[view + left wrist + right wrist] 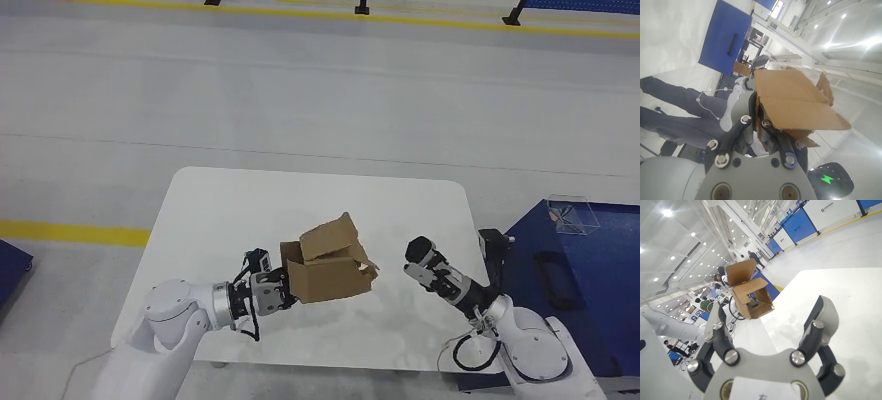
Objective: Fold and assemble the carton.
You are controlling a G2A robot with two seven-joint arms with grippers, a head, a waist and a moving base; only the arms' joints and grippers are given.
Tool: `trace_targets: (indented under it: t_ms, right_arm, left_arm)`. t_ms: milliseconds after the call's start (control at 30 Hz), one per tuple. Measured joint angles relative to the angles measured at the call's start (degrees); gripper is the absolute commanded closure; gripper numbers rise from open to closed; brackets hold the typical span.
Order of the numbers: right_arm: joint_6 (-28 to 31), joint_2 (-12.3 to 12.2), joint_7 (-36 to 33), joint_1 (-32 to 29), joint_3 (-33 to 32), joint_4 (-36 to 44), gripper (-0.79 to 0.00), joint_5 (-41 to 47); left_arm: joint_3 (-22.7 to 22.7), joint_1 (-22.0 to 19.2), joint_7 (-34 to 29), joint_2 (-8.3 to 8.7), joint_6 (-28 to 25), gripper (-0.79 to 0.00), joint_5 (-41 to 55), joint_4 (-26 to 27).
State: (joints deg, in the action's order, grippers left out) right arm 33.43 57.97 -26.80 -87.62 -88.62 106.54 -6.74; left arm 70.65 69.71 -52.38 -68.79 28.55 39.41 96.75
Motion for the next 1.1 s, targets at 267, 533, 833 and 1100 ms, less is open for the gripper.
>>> trace_targets:
  t_ms: [267, 533, 833, 1100]
  right_arm:
    - [-6.2, 0.6, 4.4, 0.3, 4.2, 0.6, -0.785, -19.3]
    - [-4.5, 0.9, 0.6, 1.0, 9.5, -1.1, -0.785, -21.2]
    - [-4.9, 1.0, 4.4, 1.5, 8.0, -1.4, -0.785, -19.0]
    - [-3.9, 0.5, 2.6, -2.1, 4.7, 4.7, -0.785, -17.6]
  left_arm:
    - [-2.3, -1.6, 1.7, -0.13, 5.9, 0.000, 4.4, -1.6]
    - [-1.9, -1.4, 2.9, 0.22, 4.9, 0.000, 4.8, -1.9]
    - [-2.6, -1.5, 4.1, 0.46, 4.3, 0.000, 4.9, -2.8]
    - [-2.9, -1.6, 5.7, 0.74, 4.7, 0.000, 4.6, -3.2]
